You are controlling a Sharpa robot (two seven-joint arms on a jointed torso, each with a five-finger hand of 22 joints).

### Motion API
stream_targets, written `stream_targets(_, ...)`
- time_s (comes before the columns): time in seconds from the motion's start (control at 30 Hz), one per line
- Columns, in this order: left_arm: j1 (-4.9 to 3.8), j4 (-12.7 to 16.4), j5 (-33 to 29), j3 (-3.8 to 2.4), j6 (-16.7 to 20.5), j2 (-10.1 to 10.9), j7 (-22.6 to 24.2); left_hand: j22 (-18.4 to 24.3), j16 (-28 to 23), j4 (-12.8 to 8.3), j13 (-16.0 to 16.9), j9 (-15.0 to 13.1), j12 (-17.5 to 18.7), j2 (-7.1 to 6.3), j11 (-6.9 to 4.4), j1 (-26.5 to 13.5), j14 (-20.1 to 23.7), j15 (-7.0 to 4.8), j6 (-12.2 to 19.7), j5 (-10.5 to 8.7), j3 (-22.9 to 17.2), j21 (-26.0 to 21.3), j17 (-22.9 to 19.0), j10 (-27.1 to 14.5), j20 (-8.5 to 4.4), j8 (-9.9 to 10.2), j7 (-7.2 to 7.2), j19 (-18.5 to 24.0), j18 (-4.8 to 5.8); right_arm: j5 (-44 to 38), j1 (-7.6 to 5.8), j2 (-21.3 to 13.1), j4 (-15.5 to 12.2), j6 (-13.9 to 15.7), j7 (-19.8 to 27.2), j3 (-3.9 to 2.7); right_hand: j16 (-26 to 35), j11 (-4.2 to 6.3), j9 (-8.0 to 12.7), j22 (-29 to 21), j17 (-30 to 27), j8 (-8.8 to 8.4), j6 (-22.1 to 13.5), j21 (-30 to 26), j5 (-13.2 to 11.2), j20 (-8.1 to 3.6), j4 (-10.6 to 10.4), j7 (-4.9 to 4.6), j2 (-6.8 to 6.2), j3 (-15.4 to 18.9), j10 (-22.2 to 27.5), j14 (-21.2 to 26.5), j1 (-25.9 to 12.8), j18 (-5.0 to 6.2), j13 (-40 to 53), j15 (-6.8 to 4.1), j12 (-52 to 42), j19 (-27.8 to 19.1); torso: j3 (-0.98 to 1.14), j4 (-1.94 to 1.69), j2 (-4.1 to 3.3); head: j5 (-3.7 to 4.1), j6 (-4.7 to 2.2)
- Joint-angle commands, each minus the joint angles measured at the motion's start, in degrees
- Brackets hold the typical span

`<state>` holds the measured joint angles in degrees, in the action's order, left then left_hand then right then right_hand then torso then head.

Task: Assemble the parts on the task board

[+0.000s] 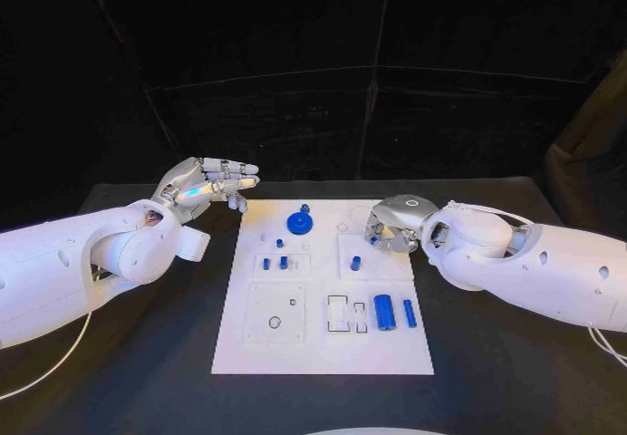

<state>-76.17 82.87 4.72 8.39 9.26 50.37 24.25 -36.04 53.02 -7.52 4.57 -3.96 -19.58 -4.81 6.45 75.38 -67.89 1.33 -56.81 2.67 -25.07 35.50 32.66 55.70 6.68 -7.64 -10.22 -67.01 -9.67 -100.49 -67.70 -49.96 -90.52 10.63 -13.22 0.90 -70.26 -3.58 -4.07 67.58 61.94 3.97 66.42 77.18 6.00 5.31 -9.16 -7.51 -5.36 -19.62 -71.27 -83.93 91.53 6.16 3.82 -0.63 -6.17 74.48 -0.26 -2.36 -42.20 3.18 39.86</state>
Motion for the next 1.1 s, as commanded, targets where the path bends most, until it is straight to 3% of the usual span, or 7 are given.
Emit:
stream_targets(0.03,-0.08,-0.05,-0.36,-0.04,-0.37,0.06,0.34,0.08,0.2,0.05,0.03,0.03,-0.3,0.35,0.04,-0.24,0.45,0.01,-0.5,0.13,0.36,-0.18,-0.06,0.53,0.16,-0.21,-0.01,0.39,-0.79,-0.11,-0.11,-0.64,-1.01,5.03,0.06,-0.05,-0.32,-0.11,0.1,0.5,-0.03,-0.21,-0.21,0.47,-0.29,0.06,0.49,-0.19,-0.21,-1.29,-0.13,-1.48,-1.02,-1.22,0.06,-0.25,0.3,0.62,-0.07,0.0,0.11,0.05,-0.12)
stream_targets(0.27,-0.09,-0.07,-0.36,-0.04,-0.26,0.1,0.23,0.1,0.2,0.05,0.01,0.03,-0.31,0.34,0.04,-0.25,0.46,0.01,-0.5,0.13,0.39,-0.2,-0.09,0.48,0.16,-0.21,-0.02,0.4,-0.79,2.01,-0.14,-2.48,-3.45,6.53,0.03,-0.09,-0.5,-0.18,0.07,0.92,-0.16,-0.16,-0.22,0.77,-0.3,0.14,1.74,-0.25,-0.96,-3.86,-0.27,-1.44,-2.74,-1.28,0.1,-0.19,0.61,0.75,-0.08,-0.09,0.03,0.03,-0.25)
stream_targets(0.63,-0.09,0.1,-0.37,-0.04,-0.1,0.31,0.18,0.1,0.2,0.05,0.01,0.03,-0.31,0.34,0.04,-0.25,0.46,0.01,-0.5,0.13,0.39,-0.2,-0.09,0.48,0.16,-0.21,-0.02,0.4,-0.79,5.0,-0.18,-4.92,-10.61,8.65,0.44,-0.17,-0.64,-0.28,0.1,1.32,-0.18,-0.22,-0.46,1.03,-0.07,0.19,2.62,-0.37,-1.42,-5.26,-0.15,-1.44,-3.62,-1.35,0.09,-0.12,0.85,0.95,-0.05,0.03,0.0,-0.24,-0.2)
stream_targets(0.87,-0.09,0.11,-0.37,-0.04,0.06,-0.32,0.25,0.1,0.2,0.05,0.01,0.03,-0.31,0.34,0.04,-0.25,0.46,0.01,-0.5,0.13,0.39,-0.2,-0.09,0.48,0.16,-0.21,-0.02,0.4,-0.79,6.56,-0.15,-0.62,-13.19,8.61,2.36,-0.15,-0.72,-0.35,0.11,1.6,-0.2,-0.22,-0.58,1.21,0.17,0.23,3.15,-0.47,-1.58,-5.99,-0.08,-1.44,-4.01,-1.4,0.1,-0.07,0.96,1.11,-0.13,-0.16,0.0,-0.99,0.21)
stream_targets(1.1,-0.1,0.16,-0.37,-0.04,0.49,-0.99,0.36,0.13,0.22,0.07,-0.01,0.03,-0.32,0.36,0.05,-0.28,0.49,0.02,-0.5,0.13,0.43,-0.24,-0.13,0.42,0.16,-0.22,-0.02,0.41,-0.79,6.99,0.21,4.91,-11.75,6.14,3.97,-0.07,-0.76,-0.43,0.12,1.65,-0.23,-0.24,-0.73,1.26,0.36,0.26,3.54,-0.55,-1.66,-6.46,0.03,-1.43,-4.3,-1.41,0.1,-0.02,1.05,1.12,-0.25,-0.14,0.0,-2.35,0.7)
